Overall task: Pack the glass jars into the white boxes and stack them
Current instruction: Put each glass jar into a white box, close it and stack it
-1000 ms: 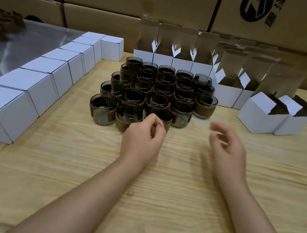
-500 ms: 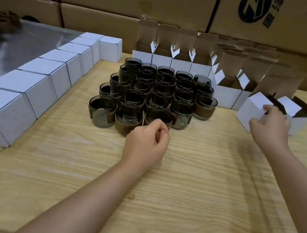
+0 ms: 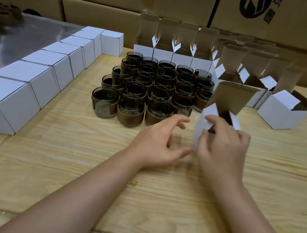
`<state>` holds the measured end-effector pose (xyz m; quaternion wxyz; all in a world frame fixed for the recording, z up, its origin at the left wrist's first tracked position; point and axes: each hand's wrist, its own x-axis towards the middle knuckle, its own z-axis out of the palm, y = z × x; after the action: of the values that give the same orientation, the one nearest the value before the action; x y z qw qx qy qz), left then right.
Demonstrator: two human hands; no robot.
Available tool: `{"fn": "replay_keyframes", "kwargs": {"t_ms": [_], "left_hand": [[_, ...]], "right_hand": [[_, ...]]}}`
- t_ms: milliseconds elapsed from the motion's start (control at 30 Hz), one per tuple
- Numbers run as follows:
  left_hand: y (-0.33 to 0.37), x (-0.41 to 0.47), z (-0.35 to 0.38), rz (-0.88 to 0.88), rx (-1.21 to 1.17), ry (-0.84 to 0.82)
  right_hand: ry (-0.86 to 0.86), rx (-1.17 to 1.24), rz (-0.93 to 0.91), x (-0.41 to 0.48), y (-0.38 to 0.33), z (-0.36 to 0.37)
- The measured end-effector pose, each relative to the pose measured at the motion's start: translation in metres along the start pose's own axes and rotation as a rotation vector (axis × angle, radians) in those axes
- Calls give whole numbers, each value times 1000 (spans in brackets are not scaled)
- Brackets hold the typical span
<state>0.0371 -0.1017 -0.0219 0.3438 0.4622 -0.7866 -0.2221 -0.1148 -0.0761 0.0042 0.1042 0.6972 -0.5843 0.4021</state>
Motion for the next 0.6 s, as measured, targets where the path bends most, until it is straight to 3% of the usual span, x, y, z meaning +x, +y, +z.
{"fn": "replay_keyframes", "kwargs": {"t_ms": [200,400,600], "left_hand": [[0,0,0,41,-11,-39],[3,0,-3,70,-37,-40],[2,0,-4,88,-12,-51]], "right_hand": [[42,141,-109,-19,-37,0],[133,272,-164,-10,-19,-14],[36,264,-165,-1,16,-18]]}}
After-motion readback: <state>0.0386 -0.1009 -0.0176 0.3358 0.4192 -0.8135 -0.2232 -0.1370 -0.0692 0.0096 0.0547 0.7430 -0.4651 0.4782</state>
